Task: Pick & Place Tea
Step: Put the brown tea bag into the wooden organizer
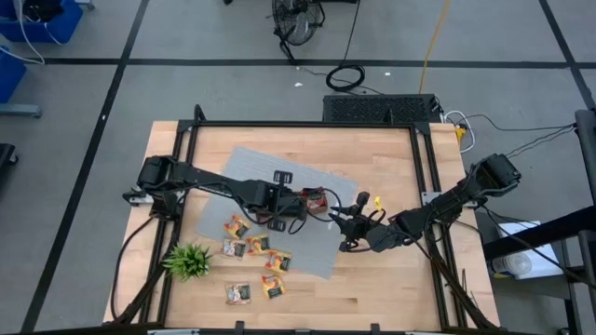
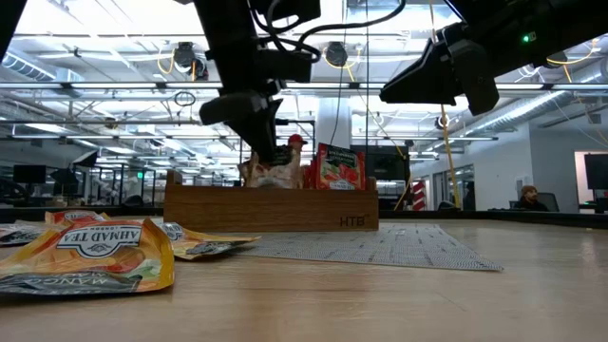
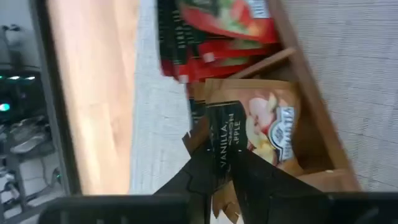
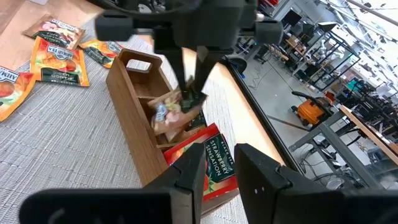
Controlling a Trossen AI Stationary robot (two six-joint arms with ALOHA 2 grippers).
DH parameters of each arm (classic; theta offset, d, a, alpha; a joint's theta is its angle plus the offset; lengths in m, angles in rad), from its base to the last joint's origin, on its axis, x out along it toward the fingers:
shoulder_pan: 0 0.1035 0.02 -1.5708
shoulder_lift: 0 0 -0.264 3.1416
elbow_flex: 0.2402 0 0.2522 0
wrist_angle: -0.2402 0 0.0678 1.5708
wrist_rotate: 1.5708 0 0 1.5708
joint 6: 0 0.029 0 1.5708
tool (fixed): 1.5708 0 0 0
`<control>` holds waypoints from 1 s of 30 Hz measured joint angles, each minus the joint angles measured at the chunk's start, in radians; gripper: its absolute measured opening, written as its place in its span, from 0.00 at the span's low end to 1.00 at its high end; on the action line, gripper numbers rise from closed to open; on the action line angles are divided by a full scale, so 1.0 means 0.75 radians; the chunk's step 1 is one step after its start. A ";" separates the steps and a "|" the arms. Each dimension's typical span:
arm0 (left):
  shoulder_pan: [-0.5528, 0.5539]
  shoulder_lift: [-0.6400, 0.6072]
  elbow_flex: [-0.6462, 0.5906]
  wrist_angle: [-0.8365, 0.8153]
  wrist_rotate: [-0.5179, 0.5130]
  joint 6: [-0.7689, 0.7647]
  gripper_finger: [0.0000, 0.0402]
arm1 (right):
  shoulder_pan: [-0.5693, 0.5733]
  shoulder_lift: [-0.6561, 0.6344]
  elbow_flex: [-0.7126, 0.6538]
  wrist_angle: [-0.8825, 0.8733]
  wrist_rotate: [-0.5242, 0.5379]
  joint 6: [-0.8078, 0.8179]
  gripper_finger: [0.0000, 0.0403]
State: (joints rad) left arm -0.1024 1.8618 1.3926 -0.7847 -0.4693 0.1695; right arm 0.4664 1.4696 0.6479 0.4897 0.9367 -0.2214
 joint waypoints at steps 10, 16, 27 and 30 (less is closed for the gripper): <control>0.004 0.000 -0.001 0.000 0.098 -0.080 0.13 | 0.000 0.000 0.000 0.000 -0.001 0.000 0.18; -0.006 0.000 -0.001 0.000 0.192 -0.140 0.13 | 0.000 0.000 0.000 0.000 -0.001 0.000 0.18; -0.022 0.000 -0.002 0.013 0.137 -0.212 0.29 | 0.000 0.000 0.000 0.000 -0.001 0.000 0.18; -0.030 0.001 -0.002 0.015 0.101 -0.230 0.40 | 0.000 0.000 0.000 0.000 -0.001 0.000 0.18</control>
State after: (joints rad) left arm -0.1248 1.8622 1.3914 -0.7734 -0.3937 -0.0029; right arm 0.4664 1.4696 0.6479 0.4896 0.9357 -0.2211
